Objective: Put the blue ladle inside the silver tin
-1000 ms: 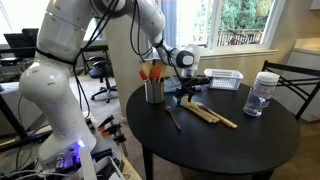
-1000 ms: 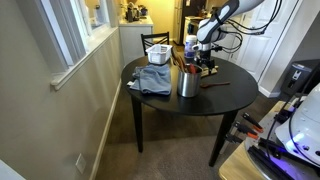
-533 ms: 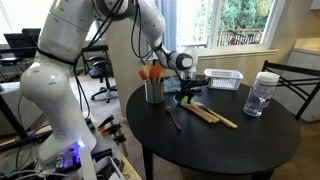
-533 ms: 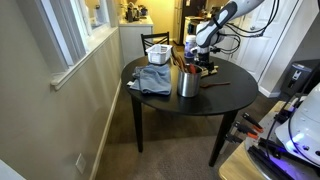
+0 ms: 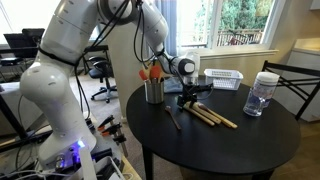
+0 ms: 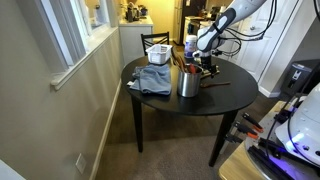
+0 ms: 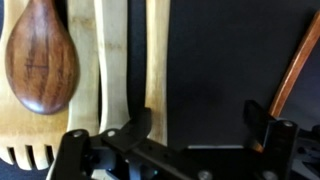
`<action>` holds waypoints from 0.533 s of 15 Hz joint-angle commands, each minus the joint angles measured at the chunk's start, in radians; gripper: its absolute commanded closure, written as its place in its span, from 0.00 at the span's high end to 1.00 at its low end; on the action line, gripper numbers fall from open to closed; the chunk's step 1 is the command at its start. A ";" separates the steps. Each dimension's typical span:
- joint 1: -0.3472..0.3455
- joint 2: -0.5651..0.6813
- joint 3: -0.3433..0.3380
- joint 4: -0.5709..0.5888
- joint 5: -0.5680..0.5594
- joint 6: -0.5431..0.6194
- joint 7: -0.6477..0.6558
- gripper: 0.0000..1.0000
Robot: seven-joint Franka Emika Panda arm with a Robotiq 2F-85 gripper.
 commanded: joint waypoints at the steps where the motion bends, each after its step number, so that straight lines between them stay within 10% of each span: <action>1: -0.014 0.019 -0.005 0.003 -0.031 0.029 -0.026 1.00; 8: -0.109 -0.012 0.082 0.000 0.105 -0.026 -0.298 1.00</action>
